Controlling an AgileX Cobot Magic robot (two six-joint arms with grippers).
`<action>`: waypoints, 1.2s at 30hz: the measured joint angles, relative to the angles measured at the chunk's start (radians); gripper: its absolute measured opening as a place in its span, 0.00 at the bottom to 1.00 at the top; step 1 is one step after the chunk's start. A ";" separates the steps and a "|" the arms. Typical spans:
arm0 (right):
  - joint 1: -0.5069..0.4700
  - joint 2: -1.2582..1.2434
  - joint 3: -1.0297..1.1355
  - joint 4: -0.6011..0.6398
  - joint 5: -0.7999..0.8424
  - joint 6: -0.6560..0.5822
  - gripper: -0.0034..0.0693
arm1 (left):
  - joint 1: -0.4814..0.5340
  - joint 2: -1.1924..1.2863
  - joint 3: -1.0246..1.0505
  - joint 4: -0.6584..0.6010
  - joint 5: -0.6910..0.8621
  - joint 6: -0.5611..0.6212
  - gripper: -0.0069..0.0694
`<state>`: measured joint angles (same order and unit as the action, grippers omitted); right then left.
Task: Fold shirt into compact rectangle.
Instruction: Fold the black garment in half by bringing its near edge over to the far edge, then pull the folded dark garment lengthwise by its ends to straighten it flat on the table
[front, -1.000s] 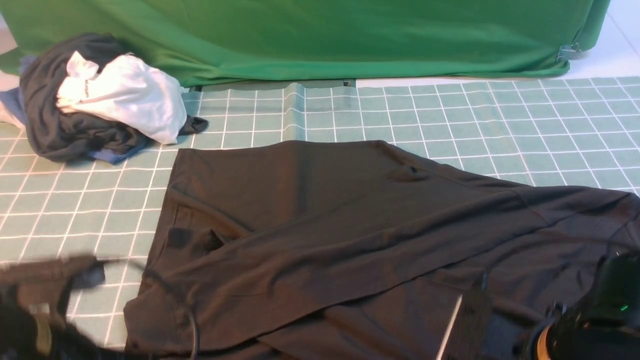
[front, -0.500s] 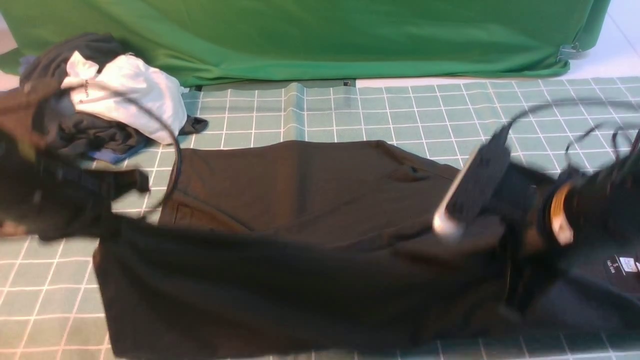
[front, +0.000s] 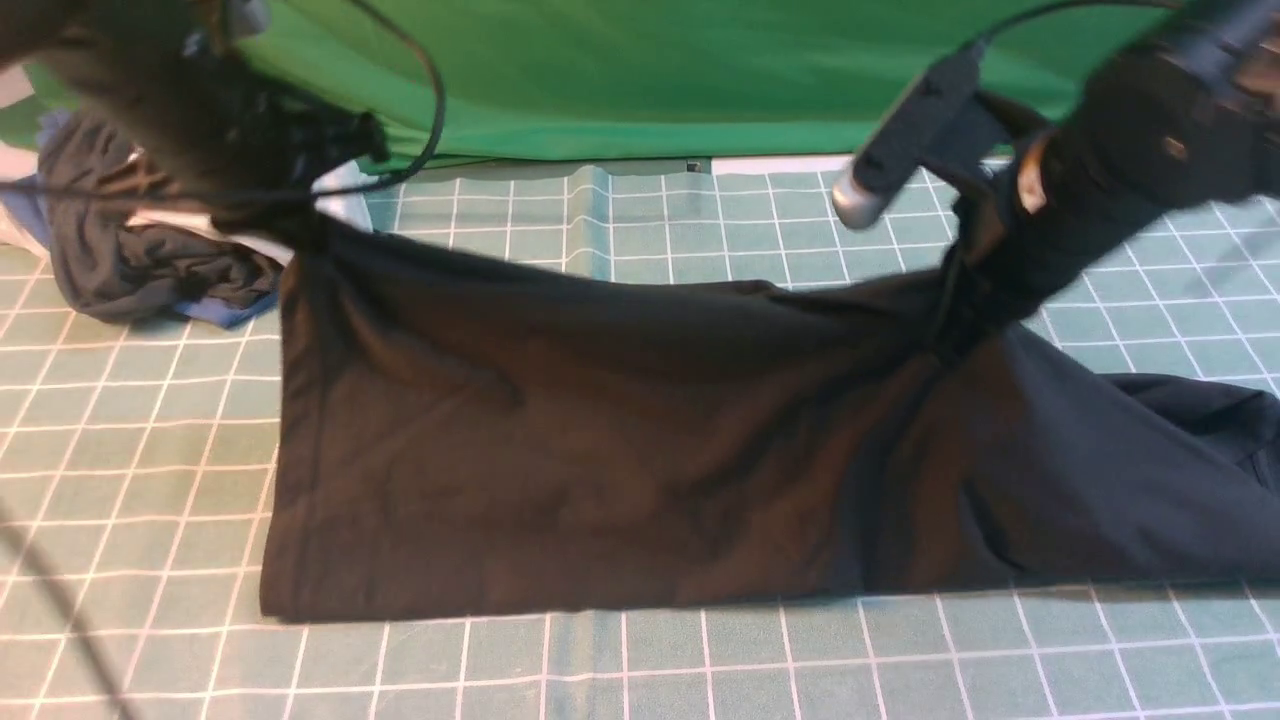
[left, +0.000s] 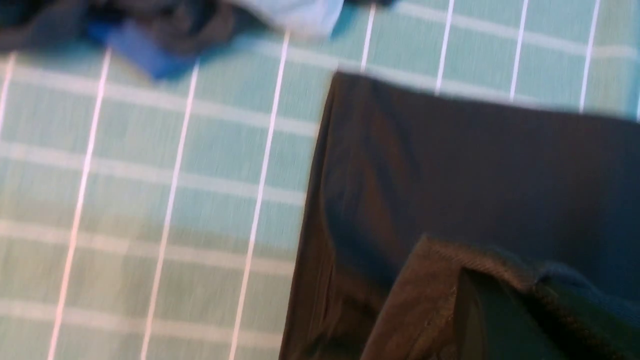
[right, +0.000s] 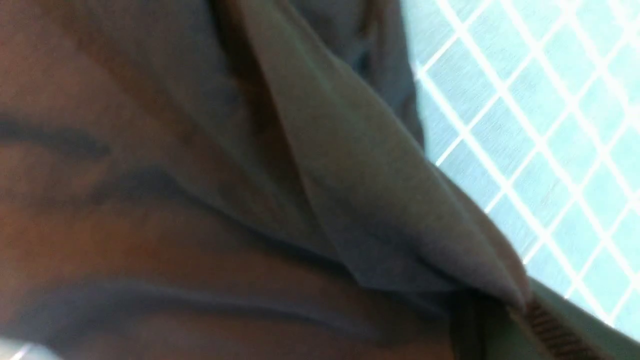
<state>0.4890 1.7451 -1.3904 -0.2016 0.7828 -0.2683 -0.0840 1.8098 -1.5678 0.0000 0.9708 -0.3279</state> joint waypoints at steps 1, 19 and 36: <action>-0.006 0.032 -0.021 0.000 0.000 -0.001 0.08 | 0.000 0.027 -0.034 0.000 0.003 0.000 0.11; -0.051 0.331 -0.239 0.004 -0.098 0.014 0.32 | 0.000 0.270 -0.205 0.145 -0.003 -0.066 0.14; -0.131 0.043 -0.343 -0.003 0.244 0.078 0.35 | 0.003 0.256 -0.459 0.198 0.220 0.104 0.67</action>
<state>0.3581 1.7879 -1.7337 -0.2044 1.0264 -0.1902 -0.0814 2.0659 -2.0265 0.1975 1.1907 -0.2234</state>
